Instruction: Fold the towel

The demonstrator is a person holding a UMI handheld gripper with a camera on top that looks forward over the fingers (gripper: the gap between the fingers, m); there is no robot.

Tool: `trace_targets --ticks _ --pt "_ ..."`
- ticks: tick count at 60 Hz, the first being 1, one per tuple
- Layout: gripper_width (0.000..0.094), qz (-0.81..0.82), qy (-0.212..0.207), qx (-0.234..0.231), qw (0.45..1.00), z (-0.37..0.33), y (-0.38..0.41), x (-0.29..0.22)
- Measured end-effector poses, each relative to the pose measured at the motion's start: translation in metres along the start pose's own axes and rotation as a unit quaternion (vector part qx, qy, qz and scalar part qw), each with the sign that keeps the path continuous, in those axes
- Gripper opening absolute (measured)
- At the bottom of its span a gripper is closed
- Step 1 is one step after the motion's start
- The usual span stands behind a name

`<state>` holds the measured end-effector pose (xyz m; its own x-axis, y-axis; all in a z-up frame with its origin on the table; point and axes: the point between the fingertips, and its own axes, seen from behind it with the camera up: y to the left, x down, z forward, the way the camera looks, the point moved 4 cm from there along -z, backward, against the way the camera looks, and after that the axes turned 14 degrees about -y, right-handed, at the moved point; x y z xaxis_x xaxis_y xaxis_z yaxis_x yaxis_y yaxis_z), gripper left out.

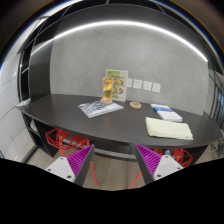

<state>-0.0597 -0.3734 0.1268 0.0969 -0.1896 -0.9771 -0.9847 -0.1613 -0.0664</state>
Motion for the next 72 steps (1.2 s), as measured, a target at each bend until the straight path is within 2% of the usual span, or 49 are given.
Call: trace_targets --ticks 7,16,30,38,44,47,48,51,53,56,66,72 --pt "0.0827 0.000 0.009 0.028 1.000 0.011 -0.026 0.009" --pt "0.0822 0.001 0.019 0.045 0.999 0.064 -0.090 0.026" --pt "0.0816 -0.041 0.034 0.059 0.997 0.188 -0.173 0.049" --pt "0.0780 -0.051 0.038 0.056 0.996 0.257 -0.207 0.055" --pt "0.0644 -0.047 0.059 0.043 0.996 0.284 -0.221 0.070" --pt "0.0594 -0.032 0.053 0.028 0.998 0.291 -0.221 0.070" --pt "0.0522 -0.029 0.052 0.023 0.998 0.292 -0.220 0.071" --pt "0.0456 -0.024 0.050 0.013 0.998 0.294 -0.221 0.072" --pt "0.0361 -0.022 0.050 0.014 0.998 0.294 -0.225 0.072" --pt "0.0068 -0.029 0.048 0.026 0.998 0.296 -0.236 0.073" --pt "0.0012 -0.010 0.032 0.002 0.999 0.296 -0.241 0.065" --pt "0.0008 -0.005 -0.020 0.015 1.000 0.281 -0.266 0.025"
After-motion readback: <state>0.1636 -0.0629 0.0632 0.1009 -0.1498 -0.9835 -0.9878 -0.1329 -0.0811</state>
